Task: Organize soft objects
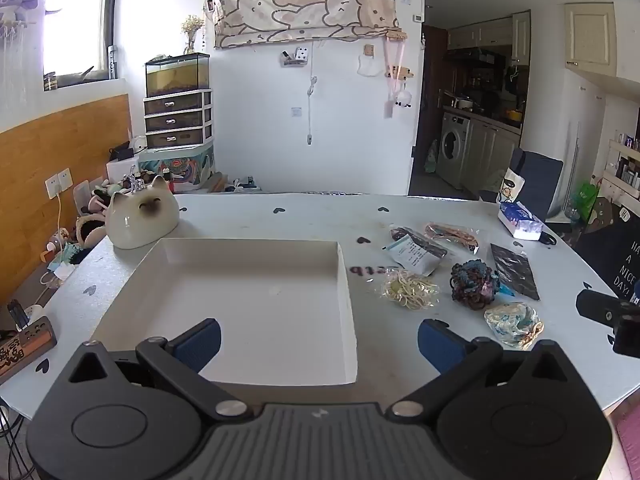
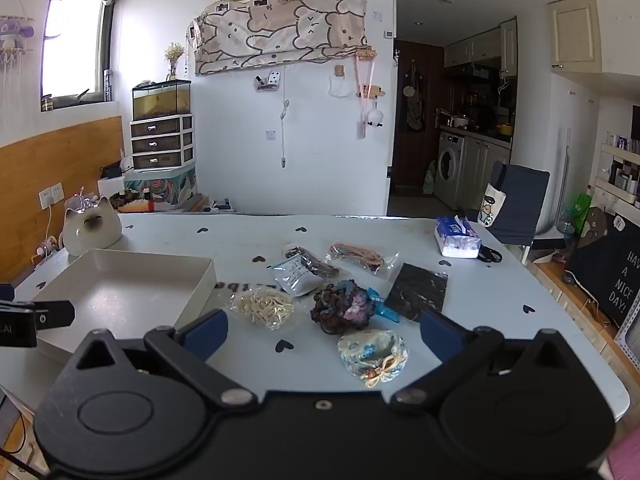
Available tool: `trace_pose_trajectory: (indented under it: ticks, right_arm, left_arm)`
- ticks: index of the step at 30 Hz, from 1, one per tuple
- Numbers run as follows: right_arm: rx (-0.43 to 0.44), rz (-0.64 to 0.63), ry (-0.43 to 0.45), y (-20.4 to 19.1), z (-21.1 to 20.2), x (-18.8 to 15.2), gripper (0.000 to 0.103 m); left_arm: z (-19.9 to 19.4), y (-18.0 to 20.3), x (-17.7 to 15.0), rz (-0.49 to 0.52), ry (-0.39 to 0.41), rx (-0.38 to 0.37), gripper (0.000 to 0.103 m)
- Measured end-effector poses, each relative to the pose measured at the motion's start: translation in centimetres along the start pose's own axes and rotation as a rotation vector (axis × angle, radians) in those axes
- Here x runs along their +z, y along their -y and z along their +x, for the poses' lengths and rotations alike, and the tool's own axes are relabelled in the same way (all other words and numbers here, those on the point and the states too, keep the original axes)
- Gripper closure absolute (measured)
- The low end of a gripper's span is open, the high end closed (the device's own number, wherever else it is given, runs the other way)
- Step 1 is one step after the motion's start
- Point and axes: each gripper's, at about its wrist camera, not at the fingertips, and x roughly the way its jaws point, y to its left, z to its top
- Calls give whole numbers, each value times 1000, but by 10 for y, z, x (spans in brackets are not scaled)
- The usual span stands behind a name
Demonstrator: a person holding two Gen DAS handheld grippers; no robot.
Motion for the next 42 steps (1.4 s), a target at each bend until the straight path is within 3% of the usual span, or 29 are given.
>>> trace_pose_trajectory:
  ticks: [42]
  right_arm:
    - [-4, 4, 6, -2, -4, 0, 0]
  left_arm:
    - [-5, -3, 1, -1, 12, -3, 0]
